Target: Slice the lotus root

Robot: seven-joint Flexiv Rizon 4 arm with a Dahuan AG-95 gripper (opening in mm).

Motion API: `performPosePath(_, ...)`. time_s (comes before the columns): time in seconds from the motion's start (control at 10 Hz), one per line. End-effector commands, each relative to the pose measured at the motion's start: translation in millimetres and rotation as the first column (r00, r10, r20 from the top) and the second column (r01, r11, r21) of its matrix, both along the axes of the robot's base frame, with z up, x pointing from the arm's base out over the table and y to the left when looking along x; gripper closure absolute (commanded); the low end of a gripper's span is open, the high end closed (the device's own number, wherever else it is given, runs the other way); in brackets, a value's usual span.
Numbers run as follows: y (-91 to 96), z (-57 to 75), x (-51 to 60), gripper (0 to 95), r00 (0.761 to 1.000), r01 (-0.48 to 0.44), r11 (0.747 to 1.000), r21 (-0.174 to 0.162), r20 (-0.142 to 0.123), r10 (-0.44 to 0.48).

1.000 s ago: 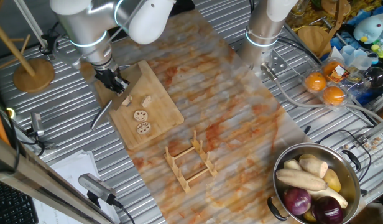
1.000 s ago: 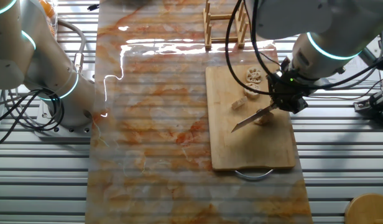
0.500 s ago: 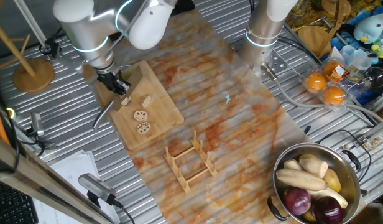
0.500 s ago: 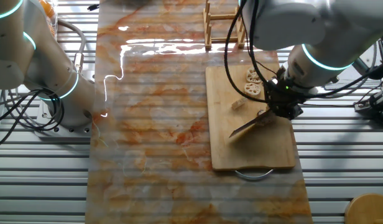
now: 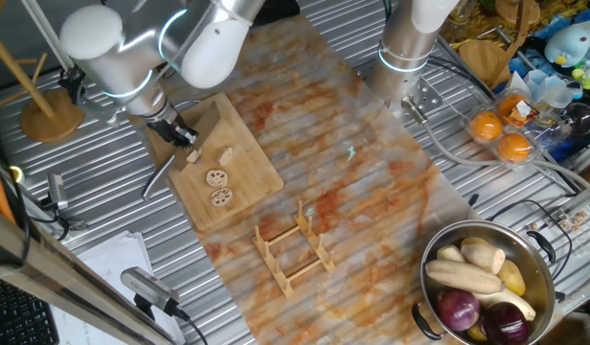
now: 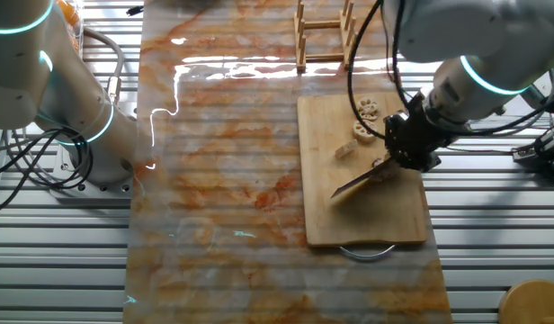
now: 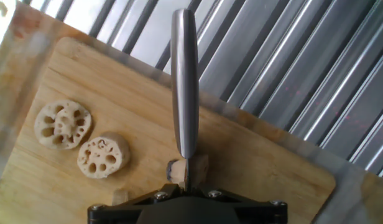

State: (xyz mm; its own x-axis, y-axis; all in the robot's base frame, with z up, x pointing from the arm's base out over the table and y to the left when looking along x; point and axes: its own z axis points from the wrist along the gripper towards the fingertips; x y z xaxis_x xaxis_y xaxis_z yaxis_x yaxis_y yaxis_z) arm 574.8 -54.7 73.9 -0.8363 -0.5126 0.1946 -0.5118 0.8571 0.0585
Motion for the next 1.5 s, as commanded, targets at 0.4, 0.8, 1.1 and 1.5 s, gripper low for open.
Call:
performPosePath(0.4, -6.3, -34.3, -11.8, 95.0, 1.0, -0.01, 1.0, -0.02, 0.007, 0.01)
performPosePath(0.8, 14.6, -56.3, 13.9, 95.0, 0.999, 0.036, 0.999, -0.036, 0.027, -0.035)
performPosePath(1.1, 16.8, -53.1, 27.2, 95.0, 0.999, 0.039, 0.999, -0.026, 0.031, -0.038)
performPosePath(1.5, 12.9, -63.4, 3.4, 95.0, 0.999, 0.029, 0.999, -0.046, 0.02, -0.028)
